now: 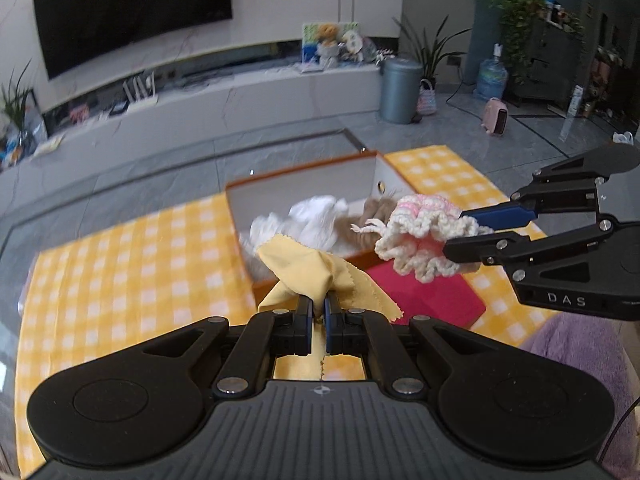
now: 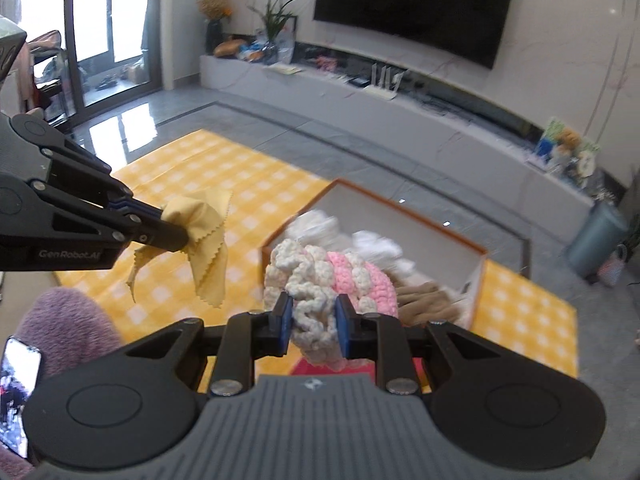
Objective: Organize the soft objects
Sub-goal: 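Lift the cloth and crocheted ball and carry both over the orange box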
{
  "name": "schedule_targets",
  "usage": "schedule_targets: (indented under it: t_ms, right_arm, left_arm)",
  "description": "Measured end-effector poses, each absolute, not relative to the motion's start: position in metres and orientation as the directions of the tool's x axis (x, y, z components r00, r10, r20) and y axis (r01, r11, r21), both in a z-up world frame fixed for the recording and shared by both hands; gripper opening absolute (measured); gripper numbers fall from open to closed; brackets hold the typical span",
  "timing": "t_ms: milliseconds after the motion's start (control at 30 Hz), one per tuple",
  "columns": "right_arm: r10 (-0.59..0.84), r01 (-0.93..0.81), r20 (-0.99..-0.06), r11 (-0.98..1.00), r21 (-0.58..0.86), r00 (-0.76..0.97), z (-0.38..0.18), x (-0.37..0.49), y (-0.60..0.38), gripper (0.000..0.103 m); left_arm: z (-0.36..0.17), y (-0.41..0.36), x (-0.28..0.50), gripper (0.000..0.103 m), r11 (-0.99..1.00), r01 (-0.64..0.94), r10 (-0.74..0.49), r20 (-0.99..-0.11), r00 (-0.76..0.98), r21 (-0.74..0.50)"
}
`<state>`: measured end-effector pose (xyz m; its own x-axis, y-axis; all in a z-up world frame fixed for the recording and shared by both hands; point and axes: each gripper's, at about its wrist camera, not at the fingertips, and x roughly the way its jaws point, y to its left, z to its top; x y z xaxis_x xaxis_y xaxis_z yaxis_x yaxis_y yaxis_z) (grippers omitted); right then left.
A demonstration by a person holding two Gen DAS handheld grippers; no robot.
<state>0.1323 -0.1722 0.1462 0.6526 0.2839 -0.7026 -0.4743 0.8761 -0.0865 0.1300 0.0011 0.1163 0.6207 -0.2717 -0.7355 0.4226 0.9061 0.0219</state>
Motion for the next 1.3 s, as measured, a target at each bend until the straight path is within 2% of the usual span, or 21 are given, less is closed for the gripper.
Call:
schedule_targets:
  t_ms: [233,533,767,967,1300]
  right_arm:
    - [0.231,-0.426,-0.680,0.895,-0.133,0.696,0.159,0.164,-0.188,0.022]
    - [0.204,-0.380,-0.698,0.919,-0.105,0.686,0.137,0.233,-0.193,0.022]
    - [0.188,-0.365,-0.734,0.927,-0.086,0.652,0.101,0.288,-0.185,0.022]
    - [0.192,-0.315,-0.795,0.949,0.002,0.576,0.057,0.337,-0.193,0.022]
    - [0.211,-0.298,-0.851,0.952,0.067,0.481,-0.003,0.366,-0.194,0.023]
  left_arm:
    - [0.121,-0.027,0.160,0.006,0.888,0.452,-0.263,-0.713,0.650,0.085]
    - [0.103,-0.038,0.205,0.006,0.889,0.443,-0.241,-0.705,0.667,0.115]
    - [0.078,-0.034,0.245,0.006,0.894,0.434,-0.230,-0.721,0.654,0.109]
    - [0.047,-0.032,0.279,0.006,0.893,0.442,-0.236,-0.754,0.613,0.080]
    - [-0.010,-0.035,0.300,0.007,0.879,0.473,-0.220,-0.828,0.516,0.061]
